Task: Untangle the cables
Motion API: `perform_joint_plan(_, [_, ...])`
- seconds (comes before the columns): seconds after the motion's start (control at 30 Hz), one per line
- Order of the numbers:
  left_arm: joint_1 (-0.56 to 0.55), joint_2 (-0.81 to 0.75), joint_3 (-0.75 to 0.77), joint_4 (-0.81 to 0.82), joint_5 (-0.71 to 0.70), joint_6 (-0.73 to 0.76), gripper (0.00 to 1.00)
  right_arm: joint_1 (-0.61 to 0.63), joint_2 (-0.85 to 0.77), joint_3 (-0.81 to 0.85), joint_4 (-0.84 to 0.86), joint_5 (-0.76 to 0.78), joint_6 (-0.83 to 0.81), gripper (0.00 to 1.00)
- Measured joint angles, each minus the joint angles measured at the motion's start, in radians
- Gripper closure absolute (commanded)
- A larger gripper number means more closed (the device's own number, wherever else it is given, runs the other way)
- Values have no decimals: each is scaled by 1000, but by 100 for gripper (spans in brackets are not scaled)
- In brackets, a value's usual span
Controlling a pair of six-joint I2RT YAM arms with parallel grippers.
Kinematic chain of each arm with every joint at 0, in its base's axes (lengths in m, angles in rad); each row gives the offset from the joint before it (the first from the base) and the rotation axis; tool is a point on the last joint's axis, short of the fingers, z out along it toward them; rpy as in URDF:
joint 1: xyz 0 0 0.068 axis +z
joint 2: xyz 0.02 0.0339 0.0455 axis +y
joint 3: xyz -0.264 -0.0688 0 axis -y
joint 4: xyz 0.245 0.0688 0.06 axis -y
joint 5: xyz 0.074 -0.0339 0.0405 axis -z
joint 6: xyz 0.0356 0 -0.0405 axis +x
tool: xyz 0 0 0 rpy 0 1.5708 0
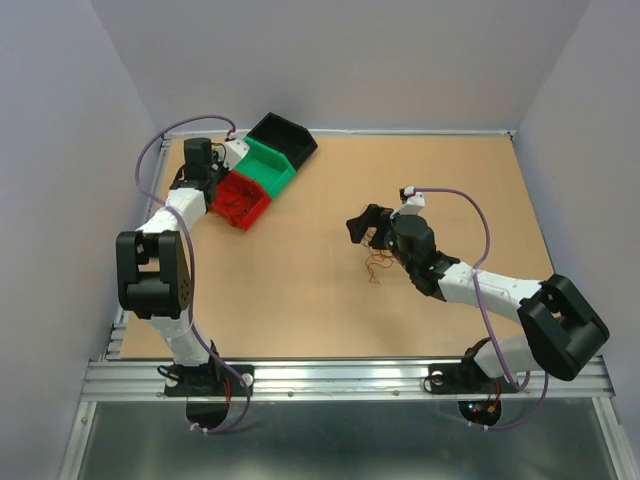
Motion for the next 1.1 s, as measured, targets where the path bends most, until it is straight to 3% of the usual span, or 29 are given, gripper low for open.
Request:
perform_joint_plan(0.43, [-170,-31,-153,150,-425,237,100,0,1,0,1,-13,-3,0])
perform_joint_plan(0.7, [-290,79,-154,209,-727,331,100,0,1,0,1,-18,-3,0])
perform_joint_plan(0.93, [-391,288,-54,126,-887,344,100,0,1,0,1,-21,-3,0])
perform_joint_plan(1.1, [-414,355,115,-98,-822,257,100,0,1,0,2,-25,-3,0])
